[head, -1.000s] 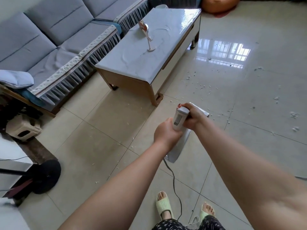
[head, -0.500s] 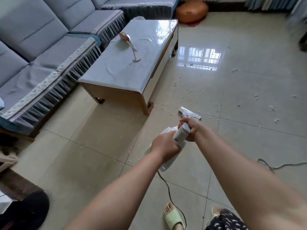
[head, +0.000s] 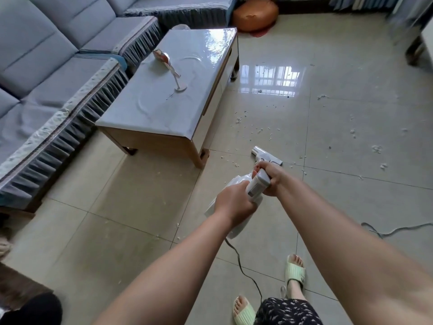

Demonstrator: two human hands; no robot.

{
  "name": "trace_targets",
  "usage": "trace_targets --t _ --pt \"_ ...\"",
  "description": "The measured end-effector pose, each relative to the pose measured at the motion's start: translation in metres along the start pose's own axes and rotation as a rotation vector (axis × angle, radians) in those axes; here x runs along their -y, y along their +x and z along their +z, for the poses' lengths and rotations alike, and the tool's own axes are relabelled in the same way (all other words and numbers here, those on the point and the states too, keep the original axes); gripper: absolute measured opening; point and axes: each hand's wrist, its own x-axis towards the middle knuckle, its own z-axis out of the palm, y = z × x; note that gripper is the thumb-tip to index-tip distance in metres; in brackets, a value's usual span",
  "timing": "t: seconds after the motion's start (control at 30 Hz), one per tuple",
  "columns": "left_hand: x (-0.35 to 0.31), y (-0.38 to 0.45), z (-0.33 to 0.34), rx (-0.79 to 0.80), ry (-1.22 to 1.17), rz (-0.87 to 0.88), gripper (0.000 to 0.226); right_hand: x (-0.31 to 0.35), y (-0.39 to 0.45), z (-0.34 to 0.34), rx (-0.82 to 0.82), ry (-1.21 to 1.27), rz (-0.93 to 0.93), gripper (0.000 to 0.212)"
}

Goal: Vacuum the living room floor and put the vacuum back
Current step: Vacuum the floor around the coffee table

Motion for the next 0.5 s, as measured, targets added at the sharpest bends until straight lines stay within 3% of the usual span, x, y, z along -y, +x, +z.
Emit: trace_targets --t 0.5 --pt "-0.07 0.1 0.014 0.015 0.015 -0.021 0.023 0.11 0.029 -0.042 -0.002 -0.018 -0.013 0.021"
